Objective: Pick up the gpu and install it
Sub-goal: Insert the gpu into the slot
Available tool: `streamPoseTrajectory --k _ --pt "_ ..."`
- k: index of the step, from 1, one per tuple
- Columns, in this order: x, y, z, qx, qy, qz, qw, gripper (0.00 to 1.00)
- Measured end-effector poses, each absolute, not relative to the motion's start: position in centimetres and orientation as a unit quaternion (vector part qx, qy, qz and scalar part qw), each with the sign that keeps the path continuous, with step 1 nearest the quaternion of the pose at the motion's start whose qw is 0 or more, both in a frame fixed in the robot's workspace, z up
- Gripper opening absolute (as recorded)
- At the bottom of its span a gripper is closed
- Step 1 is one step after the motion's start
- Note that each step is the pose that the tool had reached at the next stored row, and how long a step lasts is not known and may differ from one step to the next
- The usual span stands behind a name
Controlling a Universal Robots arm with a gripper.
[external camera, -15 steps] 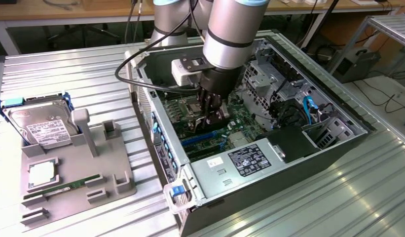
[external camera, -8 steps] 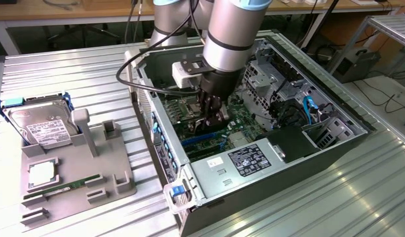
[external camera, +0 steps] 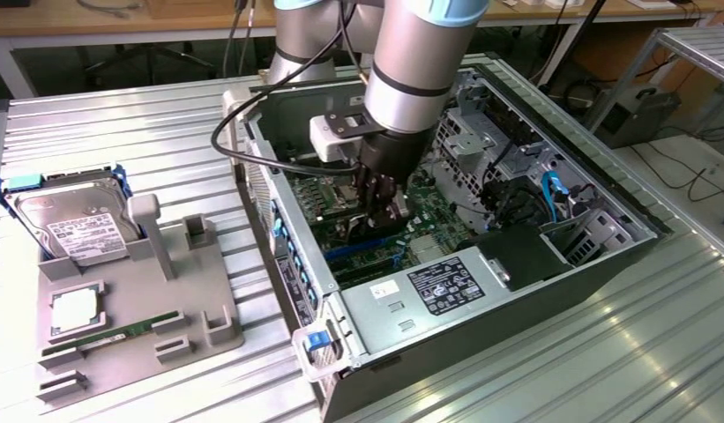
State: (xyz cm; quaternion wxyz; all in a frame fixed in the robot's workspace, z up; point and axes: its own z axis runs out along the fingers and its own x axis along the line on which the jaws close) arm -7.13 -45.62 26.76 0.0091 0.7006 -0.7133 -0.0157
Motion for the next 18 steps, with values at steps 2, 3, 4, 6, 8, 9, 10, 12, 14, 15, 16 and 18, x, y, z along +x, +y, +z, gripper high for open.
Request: streamPoseTrajectory --k 2,3,4,6,8,9,10,12,14,15,16,18 --pt "-7.13 -45.62 26.65 0.701 -0.713 -0.015 0.009 0.26" --pt "-7.13 -45.62 26.61 0.701 -0.713 -0.015 0.009 0.26" --pt "-7.13 -45.63 26.60 0.701 -0.713 -0.015 0.009 0.26" --pt "-7.13 -45.62 26.54 0.702 -0.712 -0.015 0.008 0.26" --pt "-7.13 -45.62 26.49 0.704 -0.710 -0.015 0.009 0.26" --pt "-7.13 -45.63 26.49 0.705 -0.709 -0.015 0.009 0.26" --pt "-7.13 -45.63 26.49 0.705 -0.709 -0.014 0.009 0.26" --pt "-7.13 -45.64 26.47 0.706 -0.708 -0.014 0.010 0.26" --pt "-7.13 -45.64 26.44 0.706 -0.708 -0.014 0.010 0.26" --pt "-7.13 -45.64 26.35 0.706 -0.708 -0.014 0.009 0.26" --pt "-7.13 -45.64 26.25 0.706 -0.708 -0.014 0.009 0.26" --pt "-7.13 -45.64 26.00 0.706 -0.708 -0.014 0.010 0.26"
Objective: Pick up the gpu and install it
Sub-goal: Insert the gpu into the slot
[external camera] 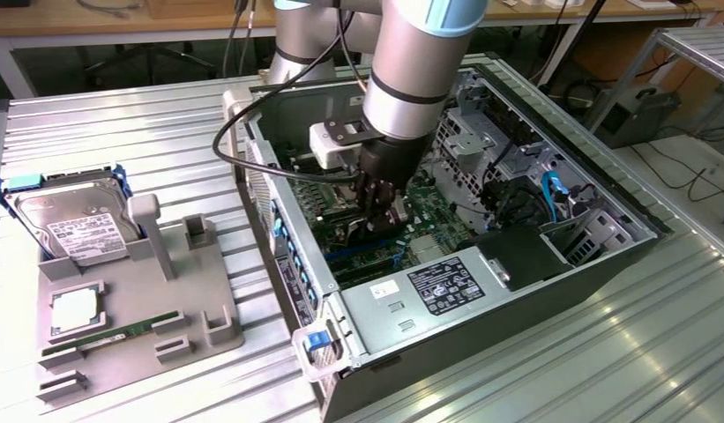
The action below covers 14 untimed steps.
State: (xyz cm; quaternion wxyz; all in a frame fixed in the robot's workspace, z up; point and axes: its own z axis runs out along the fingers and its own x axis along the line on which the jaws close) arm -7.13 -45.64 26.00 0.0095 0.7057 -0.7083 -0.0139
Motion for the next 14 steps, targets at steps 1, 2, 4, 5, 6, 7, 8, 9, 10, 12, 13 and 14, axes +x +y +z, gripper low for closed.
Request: streamPoseTrajectory --k 1,2,4,5,6,7,8,9,10,12,13,14 --pt "-7.13 -45.64 25.91 0.706 -0.708 -0.014 0.010 0.26" --pt "-7.13 -45.64 25.84 0.706 -0.708 -0.014 0.010 0.26" --pt "-7.13 -45.65 25.79 0.706 -0.708 -0.014 0.010 0.26" --pt "-7.13 -45.65 25.77 0.706 -0.708 -0.014 0.010 0.26" --pt "-7.13 -45.64 25.75 0.706 -0.708 -0.014 0.010 0.26" --pt "-7.13 -45.64 25.73 0.706 -0.708 -0.014 0.010 0.26" --pt "-7.13 -45.65 25.72 0.706 -0.708 -0.014 0.010 0.26" --pt "-7.13 -45.65 25.68 0.706 -0.708 -0.014 0.010 0.26" --pt "-7.14 -45.65 25.64 0.706 -0.708 -0.014 0.010 0.26" --pt "-7.14 -45.66 25.59 0.706 -0.708 -0.014 0.010 0.26" --pt "-7.14 -45.66 25.59 0.706 -0.708 -0.014 0.010 0.26" --pt "-7.14 -45.66 25.58 0.706 -0.708 -0.014 0.010 0.26"
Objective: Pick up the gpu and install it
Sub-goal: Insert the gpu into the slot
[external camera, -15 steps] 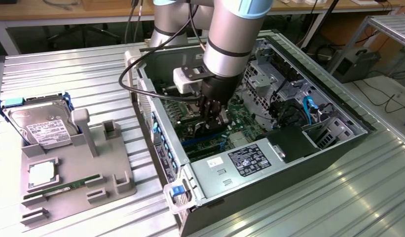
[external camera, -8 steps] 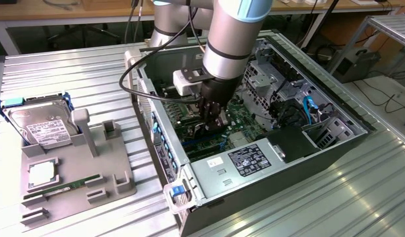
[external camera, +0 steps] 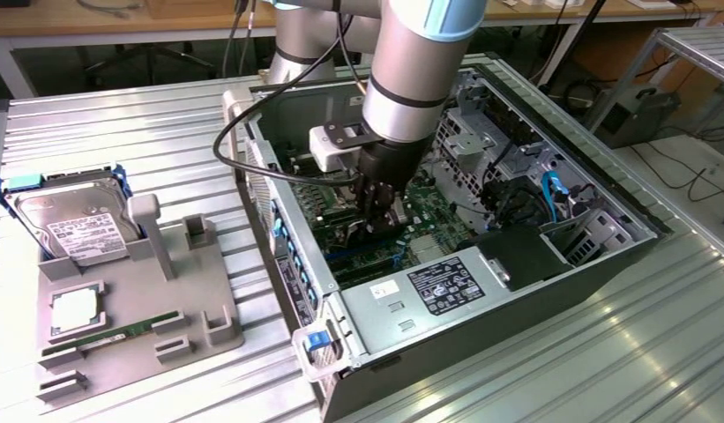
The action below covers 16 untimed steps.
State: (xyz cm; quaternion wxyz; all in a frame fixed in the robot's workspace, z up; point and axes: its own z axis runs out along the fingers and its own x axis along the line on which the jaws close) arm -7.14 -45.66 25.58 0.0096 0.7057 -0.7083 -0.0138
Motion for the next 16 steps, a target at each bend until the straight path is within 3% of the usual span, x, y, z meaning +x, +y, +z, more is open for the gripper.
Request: streamPoseTrajectory --k 5,7,10,16 --pt "-7.1 -45.7 25.6 0.706 -0.708 -0.014 0.009 0.26" --pt "-7.1 -45.7 25.6 0.706 -0.708 -0.014 0.009 0.34" --pt "-7.1 -45.7 25.7 0.706 -0.708 -0.014 0.010 0.34" --pt "-7.2 -45.7 28.7 0.706 -0.708 -0.014 0.010 0.34"
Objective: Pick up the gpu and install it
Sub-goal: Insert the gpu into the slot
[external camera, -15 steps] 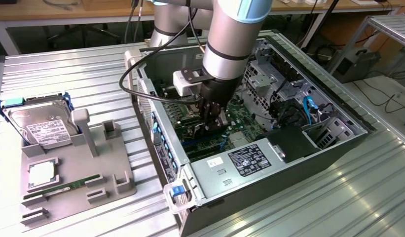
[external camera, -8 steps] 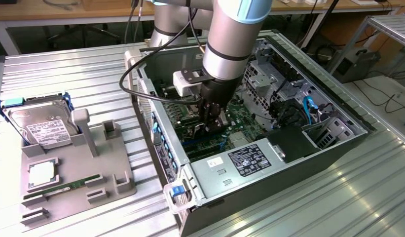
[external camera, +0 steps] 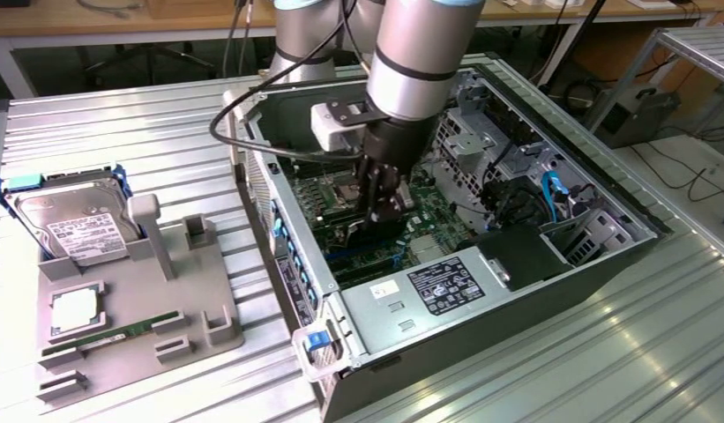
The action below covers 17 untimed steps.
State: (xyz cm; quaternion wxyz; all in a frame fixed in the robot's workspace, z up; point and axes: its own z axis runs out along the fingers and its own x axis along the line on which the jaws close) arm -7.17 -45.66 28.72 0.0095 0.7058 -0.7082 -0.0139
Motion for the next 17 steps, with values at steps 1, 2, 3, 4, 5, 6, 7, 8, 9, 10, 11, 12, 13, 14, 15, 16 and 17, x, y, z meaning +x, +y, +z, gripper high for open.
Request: streamPoseTrajectory --k 1,2,3,4,5,6,7,8,9,10,11,12,13,14,15,16,17 --pt "-7.3 -45.7 29.2 0.706 -0.708 -0.014 0.010 0.34" --pt "-7.4 -45.6 29.5 0.706 -0.708 -0.013 0.010 0.32" --pt "-7.6 -45.6 29.6 0.706 -0.708 -0.013 0.010 0.25" --pt "-7.7 -45.5 29.6 0.706 -0.708 -0.012 0.009 0.19" --pt "-7.9 -45.5 29.6 0.706 -0.708 -0.009 0.007 0.19" --pt "-8.0 -45.4 29.5 0.706 -0.708 -0.008 0.006 0.13" --pt "-8.1 -45.3 29.4 0.706 -0.708 -0.007 0.005 0.11" --pt "-8.2 -45.2 29.2 0.706 -0.708 -0.007 0.005 0.11" --pt "-8.3 -45.1 29.0 0.706 -0.708 -0.007 0.005 0.11" --pt "-8.4 -44.9 28.7 0.706 -0.708 -0.007 0.005 0.11" --pt "-8.4 -44.8 28.5 0.706 -0.708 -0.007 0.005 0.11" --pt "-8.5 -44.7 28.1 0.706 -0.708 -0.007 0.005 0.11" --pt "-8.4 -44.7 27.9 0.706 -0.708 -0.007 0.005 0.11" --pt "-8.5 -44.6 27.7 0.706 -0.708 -0.007 0.005 0.11" --pt "-8.5 -44.6 27.6 0.706 -0.708 -0.006 0.005 0.11" --pt "-8.5 -44.6 27.4 0.706 -0.708 -0.006 0.006 0.11" --pt "-8.5 -44.6 27.1 0.706 -0.708 -0.006 0.005 0.11"
